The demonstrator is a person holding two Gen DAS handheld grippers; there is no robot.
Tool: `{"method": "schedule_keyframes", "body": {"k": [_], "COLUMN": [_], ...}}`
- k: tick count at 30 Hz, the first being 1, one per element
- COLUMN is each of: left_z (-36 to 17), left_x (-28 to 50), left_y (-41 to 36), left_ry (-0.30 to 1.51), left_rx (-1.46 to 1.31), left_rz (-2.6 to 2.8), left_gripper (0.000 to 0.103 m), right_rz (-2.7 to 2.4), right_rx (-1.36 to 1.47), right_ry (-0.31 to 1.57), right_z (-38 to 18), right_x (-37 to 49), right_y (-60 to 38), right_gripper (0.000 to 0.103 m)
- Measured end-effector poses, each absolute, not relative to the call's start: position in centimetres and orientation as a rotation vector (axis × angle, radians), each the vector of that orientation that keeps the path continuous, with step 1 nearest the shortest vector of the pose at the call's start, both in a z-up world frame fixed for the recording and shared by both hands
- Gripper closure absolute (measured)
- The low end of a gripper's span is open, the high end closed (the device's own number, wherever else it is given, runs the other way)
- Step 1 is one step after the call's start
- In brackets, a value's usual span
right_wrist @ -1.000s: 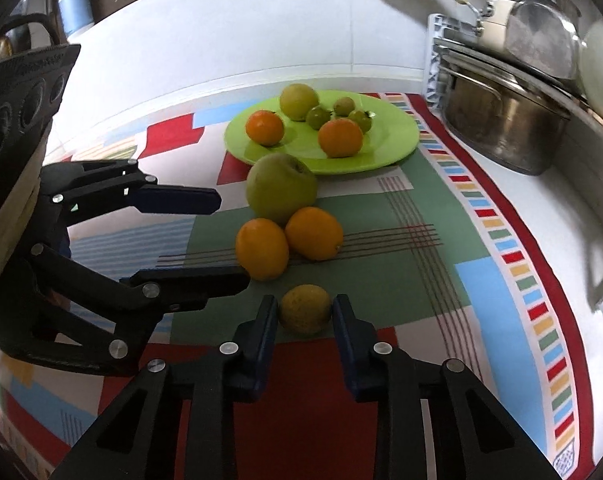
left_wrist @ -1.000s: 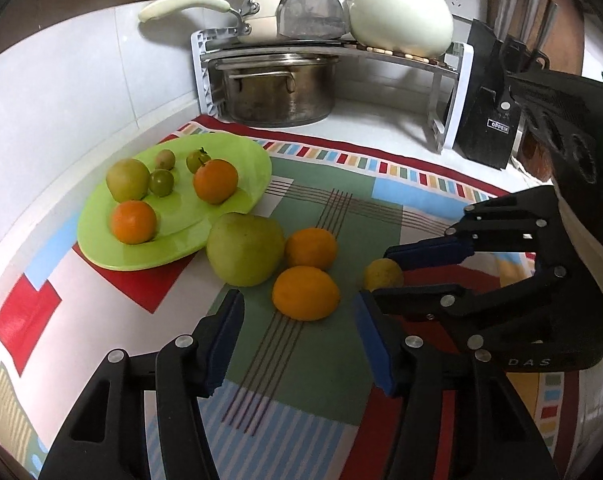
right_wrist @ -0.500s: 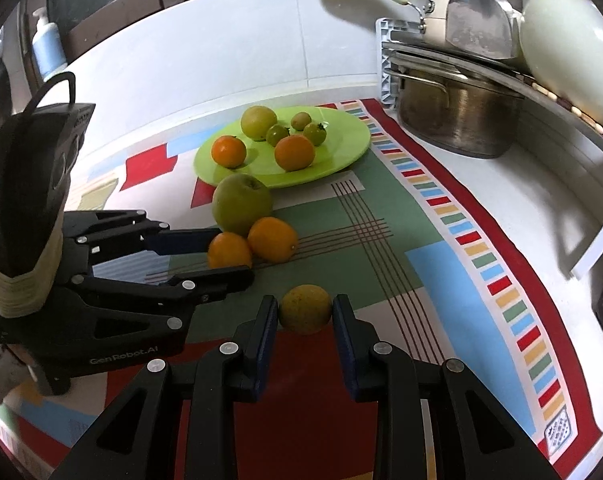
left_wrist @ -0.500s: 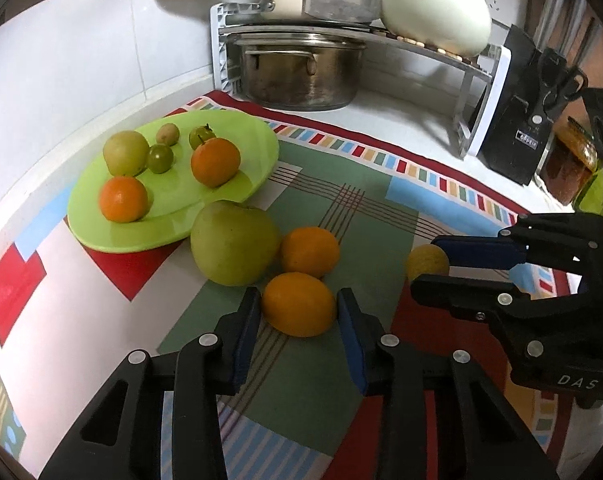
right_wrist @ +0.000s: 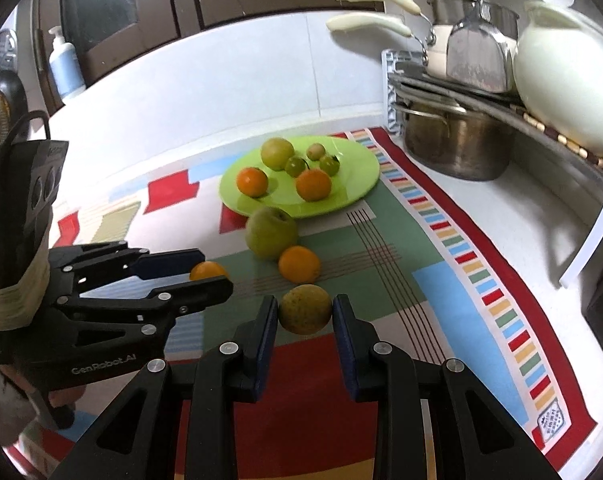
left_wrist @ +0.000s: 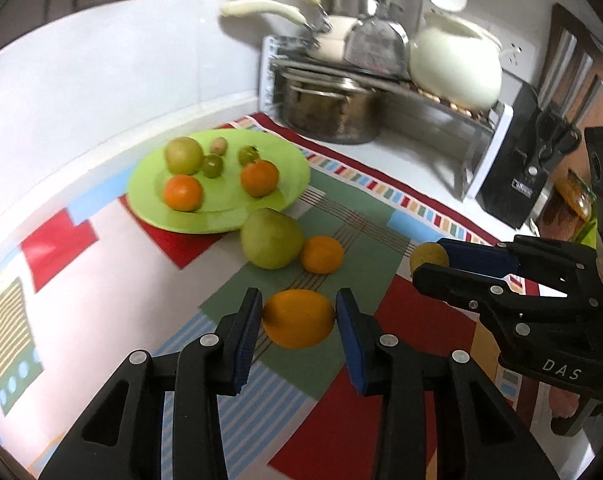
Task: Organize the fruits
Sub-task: 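Lift both held fruits and carry them over the green plate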
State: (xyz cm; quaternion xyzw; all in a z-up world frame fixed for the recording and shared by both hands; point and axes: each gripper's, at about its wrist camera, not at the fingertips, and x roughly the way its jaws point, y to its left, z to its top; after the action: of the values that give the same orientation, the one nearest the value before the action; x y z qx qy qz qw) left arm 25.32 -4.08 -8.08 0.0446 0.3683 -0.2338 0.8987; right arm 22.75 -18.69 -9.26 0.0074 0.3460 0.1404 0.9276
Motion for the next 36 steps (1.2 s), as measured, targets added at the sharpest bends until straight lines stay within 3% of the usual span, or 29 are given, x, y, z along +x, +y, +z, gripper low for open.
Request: {"method": "schedule_keyframes", "body": {"k": [17, 28, 36], "left_z": [-1.0, 2.0, 1.6], "left_x": [24.2, 28.2, 32.2], "left_y": [-1.0, 0.0, -0.1], "left_ry": [0.61, 0.585, 0.611], "left_rx": [0.086, 0.062, 0.079], "left_rz": [-0.36, -0.347, -0.338], "left_gripper": [0.065, 0.065, 0.065], "right_rz": [0.319, 0.315, 0.317], "right_rx": [0.034, 0.015, 0.0], "right_ry": [0.556, 0.488, 0.531], "right_z": [-3.0, 1.2, 1.2], "right_x": [22.8, 26.3, 30.9], "right_y": [-16.5, -15.4, -15.0], "right_gripper": [0.073, 0.073, 0.073]}}
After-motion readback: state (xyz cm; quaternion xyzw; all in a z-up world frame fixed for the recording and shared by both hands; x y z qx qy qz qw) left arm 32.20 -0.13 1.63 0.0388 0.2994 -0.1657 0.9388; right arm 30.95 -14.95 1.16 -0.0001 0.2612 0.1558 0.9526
